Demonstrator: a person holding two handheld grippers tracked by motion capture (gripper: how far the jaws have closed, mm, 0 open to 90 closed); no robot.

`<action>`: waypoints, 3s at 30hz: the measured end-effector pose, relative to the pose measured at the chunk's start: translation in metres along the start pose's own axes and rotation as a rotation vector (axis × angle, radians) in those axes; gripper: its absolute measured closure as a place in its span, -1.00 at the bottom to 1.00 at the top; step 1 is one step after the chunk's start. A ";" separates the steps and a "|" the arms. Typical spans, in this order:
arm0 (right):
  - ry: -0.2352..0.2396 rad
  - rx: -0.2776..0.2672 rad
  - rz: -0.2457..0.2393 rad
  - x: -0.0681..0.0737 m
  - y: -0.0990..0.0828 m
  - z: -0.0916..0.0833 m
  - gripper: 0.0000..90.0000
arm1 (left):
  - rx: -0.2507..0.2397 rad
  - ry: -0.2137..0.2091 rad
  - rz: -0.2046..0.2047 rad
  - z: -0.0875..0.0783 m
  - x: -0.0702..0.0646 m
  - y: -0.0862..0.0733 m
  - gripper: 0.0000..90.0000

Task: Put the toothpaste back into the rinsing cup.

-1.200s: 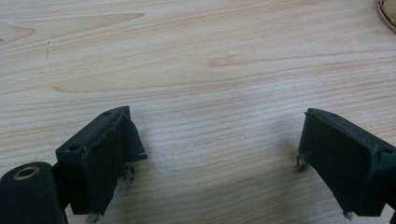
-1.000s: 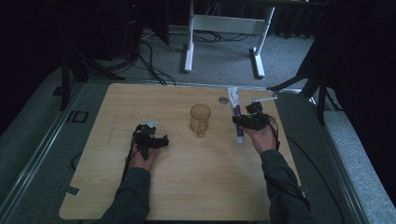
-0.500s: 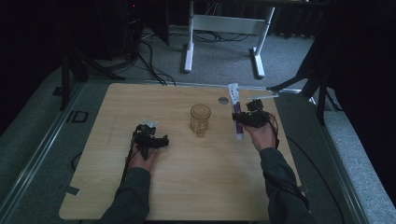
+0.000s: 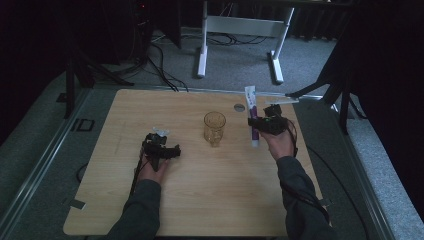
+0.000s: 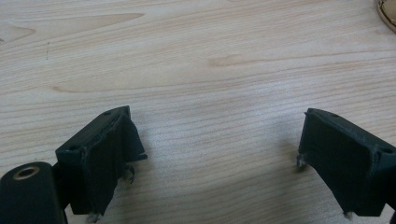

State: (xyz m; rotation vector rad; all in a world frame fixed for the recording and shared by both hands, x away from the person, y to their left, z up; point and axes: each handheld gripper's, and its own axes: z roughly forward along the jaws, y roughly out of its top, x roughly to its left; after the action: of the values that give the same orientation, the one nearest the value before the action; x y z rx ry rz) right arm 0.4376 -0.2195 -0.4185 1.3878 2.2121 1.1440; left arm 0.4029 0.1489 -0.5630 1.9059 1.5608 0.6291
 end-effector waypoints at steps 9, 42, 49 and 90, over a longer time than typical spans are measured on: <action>-0.003 -0.013 -0.009 0.000 0.004 0.003 0.57 | 0.000 0.000 0.000 0.000 0.000 0.000 -0.77; -0.018 -0.111 -0.027 0.002 0.015 0.005 0.57 | 0.000 0.000 0.000 0.000 0.000 0.000 -0.77; -0.019 -0.129 -0.015 0.002 0.015 0.006 0.57 | 0.000 0.000 -0.001 0.000 0.000 0.000 -0.77; 0.014 -0.201 0.037 0.003 0.028 0.017 0.57 | 0.000 0.001 0.000 0.000 0.000 0.000 -0.77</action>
State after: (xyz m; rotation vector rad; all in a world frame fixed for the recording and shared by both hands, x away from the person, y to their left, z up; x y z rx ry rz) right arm 0.4642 -0.2029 -0.4079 1.3447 2.0242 1.3512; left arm 0.4030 0.1489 -0.5630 1.9056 1.5615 0.6296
